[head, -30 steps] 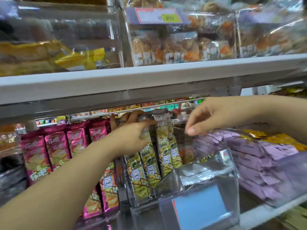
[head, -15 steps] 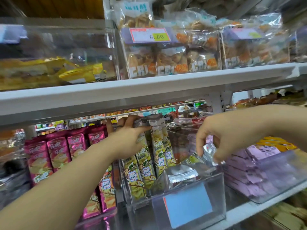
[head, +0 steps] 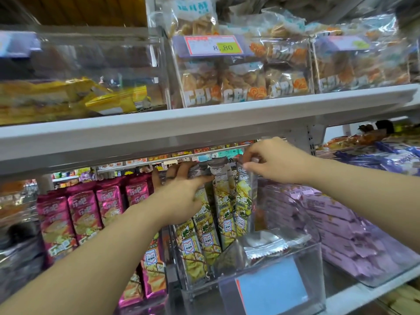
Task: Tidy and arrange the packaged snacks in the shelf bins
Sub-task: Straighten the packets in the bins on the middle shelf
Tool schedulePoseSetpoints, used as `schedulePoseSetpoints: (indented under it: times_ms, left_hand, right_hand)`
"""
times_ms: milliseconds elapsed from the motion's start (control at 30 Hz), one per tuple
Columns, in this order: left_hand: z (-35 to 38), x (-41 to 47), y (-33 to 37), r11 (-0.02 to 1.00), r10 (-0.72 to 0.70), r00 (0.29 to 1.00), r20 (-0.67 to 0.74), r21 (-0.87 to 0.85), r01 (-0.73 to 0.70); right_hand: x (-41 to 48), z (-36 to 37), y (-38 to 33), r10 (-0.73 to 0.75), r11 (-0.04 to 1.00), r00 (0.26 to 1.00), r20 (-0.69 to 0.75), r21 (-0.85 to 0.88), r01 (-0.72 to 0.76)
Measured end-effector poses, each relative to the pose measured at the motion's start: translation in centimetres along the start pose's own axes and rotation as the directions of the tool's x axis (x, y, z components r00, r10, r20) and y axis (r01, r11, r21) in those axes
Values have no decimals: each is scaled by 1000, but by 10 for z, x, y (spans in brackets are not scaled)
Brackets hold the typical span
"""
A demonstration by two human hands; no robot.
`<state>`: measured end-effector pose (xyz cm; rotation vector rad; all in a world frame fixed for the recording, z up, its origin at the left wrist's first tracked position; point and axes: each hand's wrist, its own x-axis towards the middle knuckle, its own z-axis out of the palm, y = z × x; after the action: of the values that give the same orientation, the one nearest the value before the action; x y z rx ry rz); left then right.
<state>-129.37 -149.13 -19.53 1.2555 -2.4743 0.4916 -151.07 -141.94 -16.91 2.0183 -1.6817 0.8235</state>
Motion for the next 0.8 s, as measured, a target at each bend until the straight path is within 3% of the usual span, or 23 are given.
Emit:
schedulePoseSetpoints:
  times_ms: [300,433,600,800]
  left_hand:
    - [0,8,-1,998,67,995,-71,1,-67]
    - [3,9,-1,996,83,993,-79,-21,-85]
    - [6,6,-2,997,64,992,-107,-41,-69]
    - [3,2,0,998,64,994,-86,-14,-66]
  right_hand:
    - [30,27,3,19,993,997,68,113,-27]
    - [36,33,3,-63,998,991,121,8,62]
    - [31,32,13,-8,986,959,284,-156,54]
    - [35,49,2,-55,975,951,303,-190,116]
